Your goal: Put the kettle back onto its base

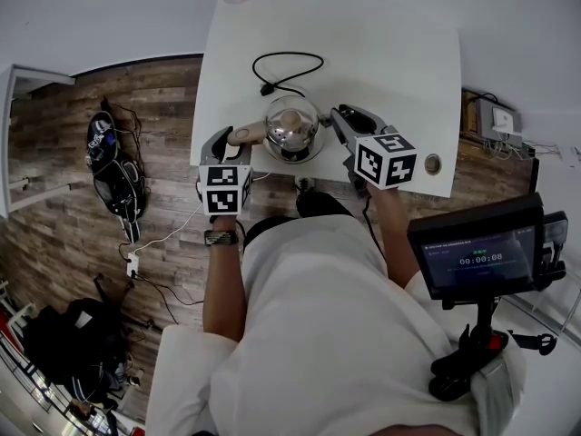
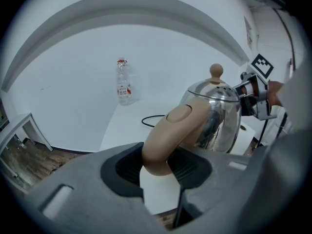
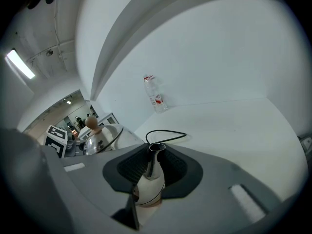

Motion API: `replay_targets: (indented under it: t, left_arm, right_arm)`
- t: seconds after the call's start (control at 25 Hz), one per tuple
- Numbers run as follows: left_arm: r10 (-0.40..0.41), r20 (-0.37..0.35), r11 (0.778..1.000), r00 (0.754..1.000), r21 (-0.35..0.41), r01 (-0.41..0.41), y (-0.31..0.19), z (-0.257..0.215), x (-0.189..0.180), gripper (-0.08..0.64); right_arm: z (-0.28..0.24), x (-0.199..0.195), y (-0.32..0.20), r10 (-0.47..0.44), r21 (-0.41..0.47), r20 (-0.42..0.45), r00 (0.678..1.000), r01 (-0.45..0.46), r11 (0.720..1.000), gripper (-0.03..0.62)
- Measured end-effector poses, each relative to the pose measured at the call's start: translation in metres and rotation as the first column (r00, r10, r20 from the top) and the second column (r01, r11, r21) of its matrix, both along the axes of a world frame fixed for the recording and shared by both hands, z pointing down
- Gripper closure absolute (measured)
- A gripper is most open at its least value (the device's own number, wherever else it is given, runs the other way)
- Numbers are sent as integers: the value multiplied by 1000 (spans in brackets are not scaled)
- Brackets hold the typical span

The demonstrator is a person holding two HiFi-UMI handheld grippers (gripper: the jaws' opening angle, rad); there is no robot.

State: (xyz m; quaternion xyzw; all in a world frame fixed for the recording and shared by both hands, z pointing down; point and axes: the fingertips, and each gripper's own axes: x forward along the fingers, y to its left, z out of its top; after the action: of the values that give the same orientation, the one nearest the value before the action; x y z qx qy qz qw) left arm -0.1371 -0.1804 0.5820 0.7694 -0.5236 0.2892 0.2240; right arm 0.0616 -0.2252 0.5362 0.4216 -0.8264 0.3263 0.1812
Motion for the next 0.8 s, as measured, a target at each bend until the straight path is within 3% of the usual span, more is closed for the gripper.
replay_targets:
  t: [0.8]
  left_arm:
    - [14,-22,1000,1000,-12,-14,0,4,1,374]
  right_arm:
    - [8,-4,5,-5,-7,3,1000,5,1000,503]
